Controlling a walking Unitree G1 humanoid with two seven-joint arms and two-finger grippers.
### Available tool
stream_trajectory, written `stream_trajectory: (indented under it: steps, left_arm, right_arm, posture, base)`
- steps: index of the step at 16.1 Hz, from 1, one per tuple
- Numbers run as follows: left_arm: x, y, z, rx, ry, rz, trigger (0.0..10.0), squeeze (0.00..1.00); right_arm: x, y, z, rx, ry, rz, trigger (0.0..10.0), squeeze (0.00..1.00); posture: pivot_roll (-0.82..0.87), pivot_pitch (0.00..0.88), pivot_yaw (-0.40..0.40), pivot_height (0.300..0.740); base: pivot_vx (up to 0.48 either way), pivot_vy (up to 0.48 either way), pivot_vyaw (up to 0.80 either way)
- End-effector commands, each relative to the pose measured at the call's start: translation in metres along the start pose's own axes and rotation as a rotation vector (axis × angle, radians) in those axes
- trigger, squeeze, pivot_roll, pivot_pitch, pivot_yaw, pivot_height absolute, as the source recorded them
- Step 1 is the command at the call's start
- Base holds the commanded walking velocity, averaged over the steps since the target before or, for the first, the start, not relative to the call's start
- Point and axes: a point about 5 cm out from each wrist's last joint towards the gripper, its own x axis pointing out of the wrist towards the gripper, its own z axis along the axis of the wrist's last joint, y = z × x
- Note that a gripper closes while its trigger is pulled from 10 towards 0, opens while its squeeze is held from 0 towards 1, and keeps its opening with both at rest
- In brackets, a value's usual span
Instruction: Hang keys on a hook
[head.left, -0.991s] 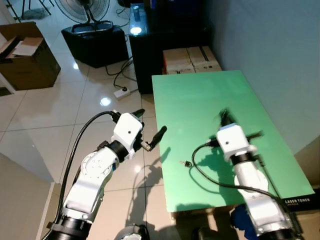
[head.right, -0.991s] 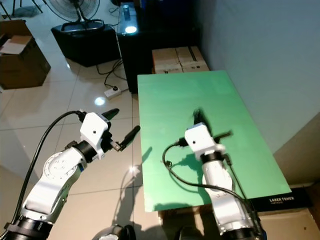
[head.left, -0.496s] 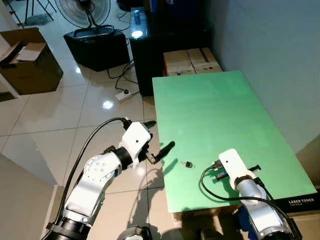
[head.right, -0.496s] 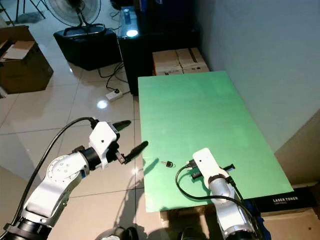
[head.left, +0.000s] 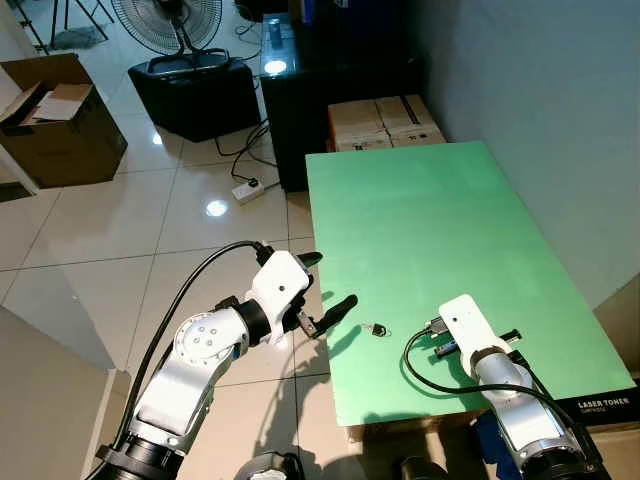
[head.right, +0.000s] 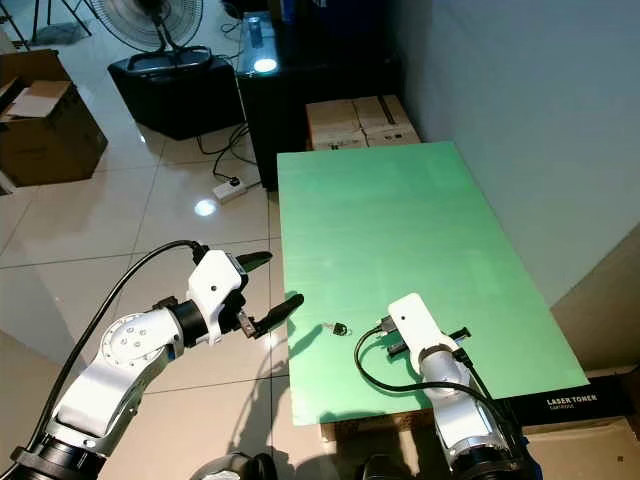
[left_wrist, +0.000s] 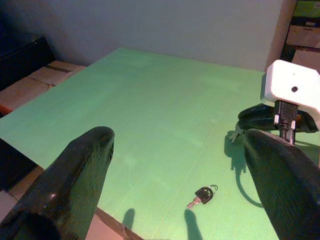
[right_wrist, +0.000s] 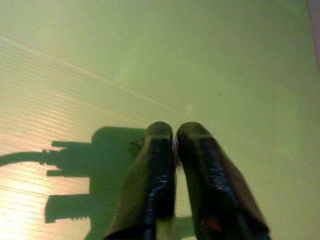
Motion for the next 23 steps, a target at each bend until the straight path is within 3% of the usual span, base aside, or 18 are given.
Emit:
stream_trajectory:
  steps: [1,9,11,15,19,20,21,22,23]
  left_arm:
    - [-0.003,0.0,0.0,0.003,0.01,-0.009,10.0,0.0]
    - [-0.003,0.001,0.001,0.015,0.011,-0.013,10.0,0.0]
    - [-0.005,0.003,0.0,0.02,0.022,-0.013,10.0,0.0]
    - [-0.007,0.002,0.001,0.031,0.021,-0.014,10.0,0.0]
    - [-0.012,0.006,0.0,0.023,0.025,0.002,10.0,0.0]
    - [-0.012,0.007,0.001,0.024,0.024,0.003,10.0,0.0]
    - [-0.013,0.007,0.001,0.025,0.025,0.003,10.0,0.0]
    - [-0.014,0.007,0.001,0.026,0.026,0.002,10.0,0.0]
    - [-0.014,0.006,0.001,0.028,0.027,-0.001,10.0,0.0]
  right_arm:
    - [0.001,0.0,0.0,-0.005,0.009,0.006,10.0,1.0]
    - [0.001,-0.006,0.014,0.076,-0.064,-0.028,10.0,1.0]
    - [-0.011,0.021,0.01,0.199,-0.018,0.106,10.0,1.0]
    - [-0.023,0.03,0.007,0.19,-0.011,0.095,10.0,1.0]
    - [-0.038,0.026,-0.008,0.207,0.031,0.028,10.0,1.0]
    - [-0.036,0.024,-0.012,0.224,0.031,0.028,10.0,0.93]
    - [-0.035,0.021,-0.018,0.213,0.035,0.026,10.0,0.69]
    - [-0.034,0.019,-0.022,0.211,0.027,0.036,10.0,0.0]
    - [-0.037,0.016,-0.029,0.232,0.021,0.029,10.0,0.0]
  posture:
    - [-0.1,0.088,0.088,0.74]
    - [-0.1,0.074,0.093,0.74]
    - [-0.09,0.088,0.1,0.74]
    - [-0.08,0.094,0.095,0.74]
    - [-0.07,0.1,0.102,0.74]
    - [-0.07,0.107,0.103,0.74]
    - [-0.07,0.106,0.103,0.74]
    - [-0.07,0.108,0.106,0.74]
    - [-0.07,0.11,0.107,0.74]
  base:
    - [0.0,0.0,0.0]
    - [0.0,0.0,0.0]
    - [0.0,0.0,0.0]
    - [0.0,0.0,0.0]
    - [0.0,0.0,0.0]
    - [0.0,0.0,0.0]
    - [0.0,0.0,0.0]
    - [0.0,0.0,0.0]
    - [0.0,0.0,0.0]
